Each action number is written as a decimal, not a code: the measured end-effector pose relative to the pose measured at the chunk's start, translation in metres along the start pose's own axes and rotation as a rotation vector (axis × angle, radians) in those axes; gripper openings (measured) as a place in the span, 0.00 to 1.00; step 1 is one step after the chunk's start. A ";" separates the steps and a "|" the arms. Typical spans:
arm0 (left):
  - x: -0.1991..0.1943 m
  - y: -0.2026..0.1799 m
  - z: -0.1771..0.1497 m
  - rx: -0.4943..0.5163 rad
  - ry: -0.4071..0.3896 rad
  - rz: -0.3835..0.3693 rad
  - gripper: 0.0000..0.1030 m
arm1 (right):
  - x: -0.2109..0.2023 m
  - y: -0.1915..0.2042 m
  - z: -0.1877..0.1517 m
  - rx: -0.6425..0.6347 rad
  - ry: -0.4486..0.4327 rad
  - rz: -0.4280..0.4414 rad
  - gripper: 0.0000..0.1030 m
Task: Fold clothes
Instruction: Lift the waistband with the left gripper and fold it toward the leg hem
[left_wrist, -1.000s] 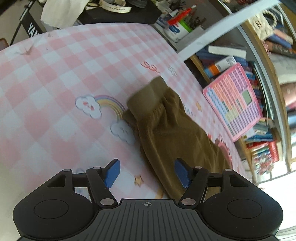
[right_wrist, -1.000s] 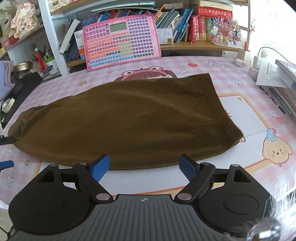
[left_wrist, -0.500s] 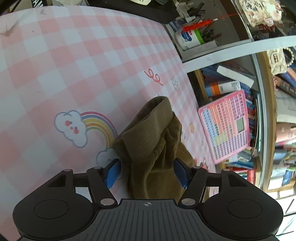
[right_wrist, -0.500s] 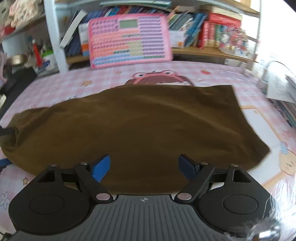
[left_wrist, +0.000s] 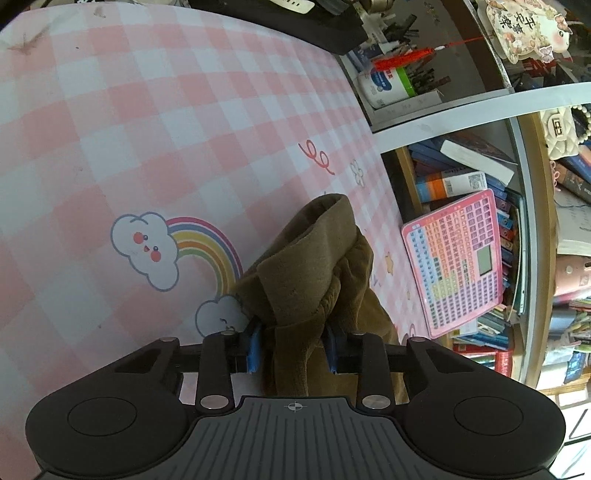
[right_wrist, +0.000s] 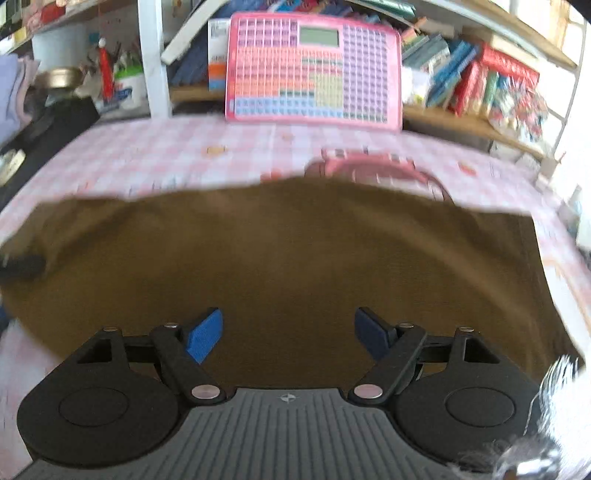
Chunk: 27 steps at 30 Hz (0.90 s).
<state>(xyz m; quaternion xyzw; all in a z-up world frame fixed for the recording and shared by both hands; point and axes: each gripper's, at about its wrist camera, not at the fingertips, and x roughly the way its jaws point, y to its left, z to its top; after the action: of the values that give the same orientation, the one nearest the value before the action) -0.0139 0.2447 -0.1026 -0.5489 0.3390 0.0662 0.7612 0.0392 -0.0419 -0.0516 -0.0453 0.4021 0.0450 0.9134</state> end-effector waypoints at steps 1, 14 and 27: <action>0.000 0.000 0.000 0.005 0.004 -0.003 0.31 | 0.005 0.002 0.008 -0.003 -0.009 -0.001 0.76; 0.000 0.004 -0.004 -0.028 0.021 -0.035 0.35 | 0.021 0.013 0.022 -0.081 -0.012 0.017 0.77; -0.007 -0.030 -0.014 0.168 -0.037 -0.032 0.12 | -0.019 0.012 -0.032 -0.115 0.006 0.087 0.79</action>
<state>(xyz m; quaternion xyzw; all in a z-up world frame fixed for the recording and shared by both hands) -0.0113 0.2226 -0.0774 -0.4870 0.3206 0.0354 0.8117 0.0021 -0.0343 -0.0597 -0.0802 0.4032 0.1075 0.9052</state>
